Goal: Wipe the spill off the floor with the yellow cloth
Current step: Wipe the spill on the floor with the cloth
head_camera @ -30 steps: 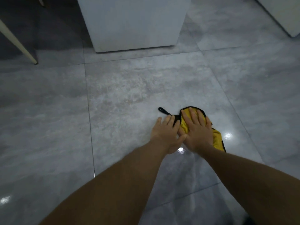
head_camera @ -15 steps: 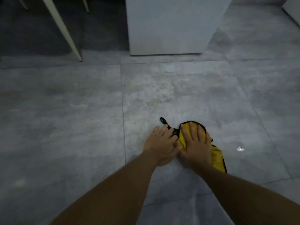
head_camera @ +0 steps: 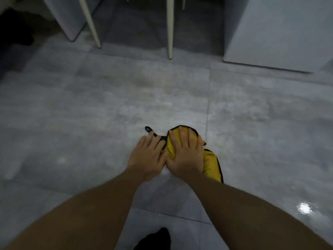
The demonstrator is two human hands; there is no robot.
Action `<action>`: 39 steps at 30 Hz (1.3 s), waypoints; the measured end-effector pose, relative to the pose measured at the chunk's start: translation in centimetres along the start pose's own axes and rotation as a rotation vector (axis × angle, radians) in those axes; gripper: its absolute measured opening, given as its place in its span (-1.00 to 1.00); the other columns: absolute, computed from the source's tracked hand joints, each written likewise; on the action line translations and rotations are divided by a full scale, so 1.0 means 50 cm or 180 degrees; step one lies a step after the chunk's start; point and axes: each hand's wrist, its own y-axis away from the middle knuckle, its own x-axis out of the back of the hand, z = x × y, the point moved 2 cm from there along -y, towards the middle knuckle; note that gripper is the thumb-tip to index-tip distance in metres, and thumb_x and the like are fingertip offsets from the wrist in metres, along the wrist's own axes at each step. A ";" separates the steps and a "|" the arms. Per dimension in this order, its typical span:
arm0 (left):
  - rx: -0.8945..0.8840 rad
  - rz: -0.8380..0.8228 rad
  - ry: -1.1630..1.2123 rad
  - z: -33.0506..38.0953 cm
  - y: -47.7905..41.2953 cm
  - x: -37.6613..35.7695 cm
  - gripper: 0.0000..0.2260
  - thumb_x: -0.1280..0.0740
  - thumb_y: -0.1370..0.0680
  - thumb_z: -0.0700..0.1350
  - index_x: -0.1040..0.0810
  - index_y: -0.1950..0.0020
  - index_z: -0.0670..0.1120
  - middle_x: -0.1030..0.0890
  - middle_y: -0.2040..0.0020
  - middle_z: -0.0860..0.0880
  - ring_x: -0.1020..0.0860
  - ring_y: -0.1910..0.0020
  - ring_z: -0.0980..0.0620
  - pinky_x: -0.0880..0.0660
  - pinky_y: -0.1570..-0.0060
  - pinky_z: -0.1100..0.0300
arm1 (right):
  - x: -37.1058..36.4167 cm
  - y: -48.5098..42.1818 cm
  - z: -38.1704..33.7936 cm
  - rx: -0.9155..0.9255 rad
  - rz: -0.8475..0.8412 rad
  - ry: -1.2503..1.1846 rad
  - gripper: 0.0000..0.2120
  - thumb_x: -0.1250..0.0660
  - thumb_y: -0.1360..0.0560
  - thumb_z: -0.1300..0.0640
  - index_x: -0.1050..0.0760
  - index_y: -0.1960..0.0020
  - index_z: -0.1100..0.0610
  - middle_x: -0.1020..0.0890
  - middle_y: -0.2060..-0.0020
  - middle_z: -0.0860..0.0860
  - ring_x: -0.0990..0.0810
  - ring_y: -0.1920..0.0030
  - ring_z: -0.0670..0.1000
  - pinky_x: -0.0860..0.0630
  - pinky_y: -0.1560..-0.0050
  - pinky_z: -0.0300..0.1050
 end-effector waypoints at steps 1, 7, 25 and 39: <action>0.0185 0.0007 0.0010 -0.033 0.019 0.002 -0.53 0.01 -0.64 0.09 -0.45 -0.38 -0.12 -0.45 -0.43 -0.13 -0.25 -0.52 -0.22 -0.17 -0.47 -0.13 | -0.010 -0.013 -0.039 0.0107 -0.0024 -0.0034 -0.32 -0.15 -0.54 -0.30 -0.20 -0.62 -0.12 -0.23 -0.61 0.09 -0.21 -0.56 0.26 0.01 -0.53 0.36; 0.1308 -0.0179 0.0125 -0.199 0.133 -0.009 -0.35 0.15 -0.56 0.12 -0.15 -0.60 -0.13 -0.16 -0.62 -0.12 -0.02 -0.61 -0.12 0.06 -0.55 -0.07 | -0.071 -0.041 -0.264 0.0686 -0.0324 -0.0164 -0.38 -0.01 -0.61 -0.26 -0.13 -0.64 -0.12 -0.09 -0.65 0.08 0.00 -0.62 0.24 0.15 -0.55 0.34; 0.1563 -0.0209 0.0403 -0.152 -0.089 0.011 -0.44 0.15 -0.68 0.15 0.09 -0.65 -0.02 0.06 -0.66 -0.13 0.09 -0.62 -0.08 0.13 -0.55 -0.06 | -0.039 -0.222 -0.154 0.0486 -0.0504 0.0406 -0.31 -0.02 -0.64 -0.26 0.18 -0.66 -0.13 0.09 -0.66 0.01 0.16 -0.64 0.17 0.25 -0.57 0.25; 0.0244 -0.0852 0.0108 0.222 -0.330 -0.002 -0.41 0.15 -0.67 0.20 0.16 -0.64 -0.01 0.14 -0.65 -0.12 0.16 -0.62 -0.09 0.19 -0.54 -0.06 | 0.063 -0.142 0.285 -0.0695 -0.0210 0.0495 -0.34 0.01 -0.62 -0.21 0.17 -0.65 -0.18 0.07 -0.67 0.00 0.14 -0.64 0.15 0.13 -0.57 0.25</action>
